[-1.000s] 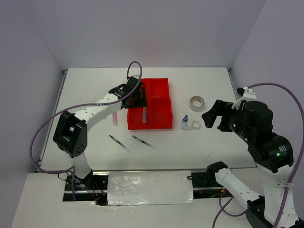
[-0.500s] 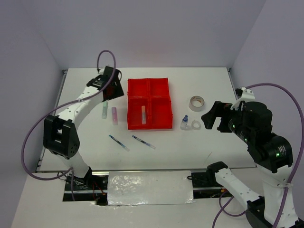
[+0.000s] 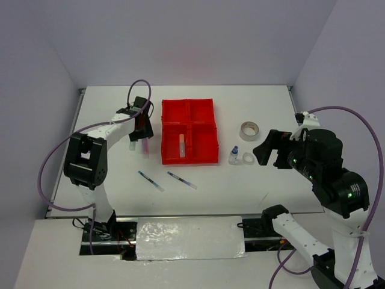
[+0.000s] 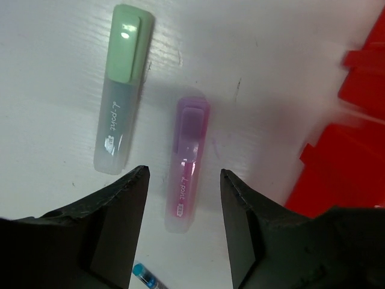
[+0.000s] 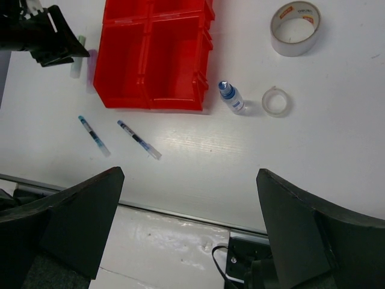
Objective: Sort the stationery into containers
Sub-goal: Pick up the pen from the center of the board, then place the pen in the storage box.
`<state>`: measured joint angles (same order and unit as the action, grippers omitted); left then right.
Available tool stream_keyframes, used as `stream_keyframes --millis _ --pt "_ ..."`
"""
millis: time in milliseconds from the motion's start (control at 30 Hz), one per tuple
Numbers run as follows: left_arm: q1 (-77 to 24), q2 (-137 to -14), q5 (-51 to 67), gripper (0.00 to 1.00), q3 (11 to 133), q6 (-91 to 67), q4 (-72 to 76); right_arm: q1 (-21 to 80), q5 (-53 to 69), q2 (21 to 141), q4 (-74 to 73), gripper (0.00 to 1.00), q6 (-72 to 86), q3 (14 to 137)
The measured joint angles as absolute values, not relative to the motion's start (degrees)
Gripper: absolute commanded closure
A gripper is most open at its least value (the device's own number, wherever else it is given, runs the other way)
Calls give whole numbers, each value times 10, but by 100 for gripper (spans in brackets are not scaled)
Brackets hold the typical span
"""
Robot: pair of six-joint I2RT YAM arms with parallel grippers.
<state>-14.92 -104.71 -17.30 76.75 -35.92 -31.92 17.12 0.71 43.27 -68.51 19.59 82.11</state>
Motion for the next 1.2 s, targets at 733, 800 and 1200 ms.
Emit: stream_keyframes --millis 733,800,1200 --pt "-153 -1064 -147 100 694 -363 -249 171 24 458 -681 1 199 821" --pt "-154 -1042 -144 100 693 -363 -265 171 24 462 -681 1 199 821" --pt "-317 -852 -132 100 812 -428 -237 171 24 467 -667 1 205 821"
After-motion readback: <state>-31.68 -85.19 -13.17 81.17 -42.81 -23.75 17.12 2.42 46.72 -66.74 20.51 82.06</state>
